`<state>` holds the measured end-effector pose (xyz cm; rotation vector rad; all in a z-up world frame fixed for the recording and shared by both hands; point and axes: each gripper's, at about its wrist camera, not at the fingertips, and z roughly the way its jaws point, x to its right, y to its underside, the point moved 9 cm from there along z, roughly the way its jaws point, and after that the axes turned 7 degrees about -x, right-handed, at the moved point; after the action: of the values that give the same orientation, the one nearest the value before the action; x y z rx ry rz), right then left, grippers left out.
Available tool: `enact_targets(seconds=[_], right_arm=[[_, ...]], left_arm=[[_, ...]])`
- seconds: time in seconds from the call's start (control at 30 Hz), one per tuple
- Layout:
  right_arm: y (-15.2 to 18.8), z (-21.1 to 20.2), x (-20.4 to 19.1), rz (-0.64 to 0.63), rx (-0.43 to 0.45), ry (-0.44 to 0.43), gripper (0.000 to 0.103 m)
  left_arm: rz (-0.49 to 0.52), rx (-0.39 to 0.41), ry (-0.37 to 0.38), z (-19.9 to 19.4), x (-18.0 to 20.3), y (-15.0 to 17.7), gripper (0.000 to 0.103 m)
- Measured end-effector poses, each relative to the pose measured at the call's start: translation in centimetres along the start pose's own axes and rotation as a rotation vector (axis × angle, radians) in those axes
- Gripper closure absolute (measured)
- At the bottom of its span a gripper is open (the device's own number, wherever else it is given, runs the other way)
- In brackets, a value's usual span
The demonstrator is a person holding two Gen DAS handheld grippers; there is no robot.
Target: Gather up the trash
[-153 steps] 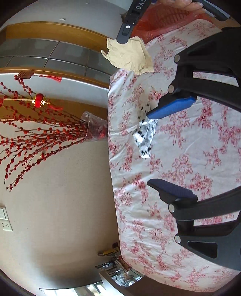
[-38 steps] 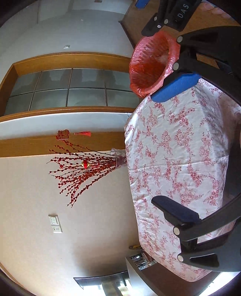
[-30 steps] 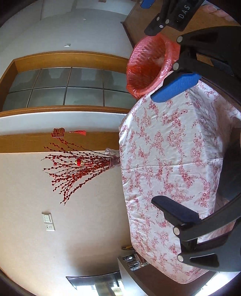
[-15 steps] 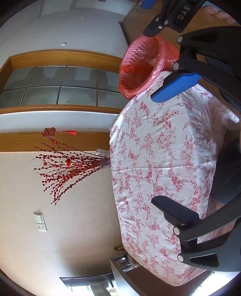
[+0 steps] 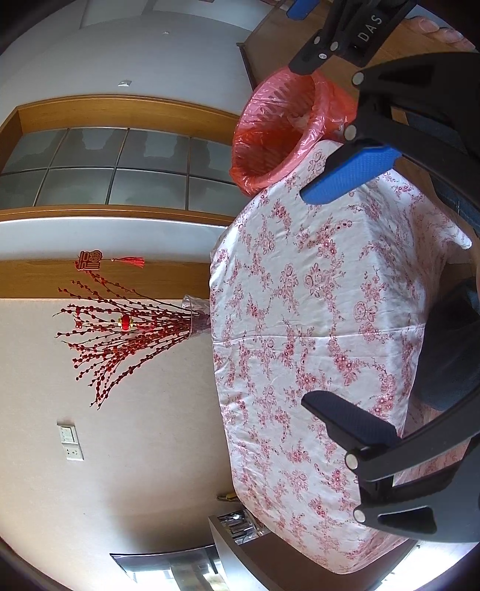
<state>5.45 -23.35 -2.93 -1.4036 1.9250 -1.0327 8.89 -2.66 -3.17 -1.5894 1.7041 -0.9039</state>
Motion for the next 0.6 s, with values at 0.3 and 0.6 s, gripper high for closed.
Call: enact_targets(seconds=[0.3,0.6], right_arm=[[-0.14,-0.06,-0.14,-0.002,0.003,-0.005,0.003],[-0.2,-0.05,-0.29,-0.003,0.001,-0.006,0.003]], left_arm=[[0.001,0.004,-0.002,-0.12,0.17,-0.22,0.004],[-0.003,0.007,-0.005,-0.22,0.14,-0.43,0.004]])
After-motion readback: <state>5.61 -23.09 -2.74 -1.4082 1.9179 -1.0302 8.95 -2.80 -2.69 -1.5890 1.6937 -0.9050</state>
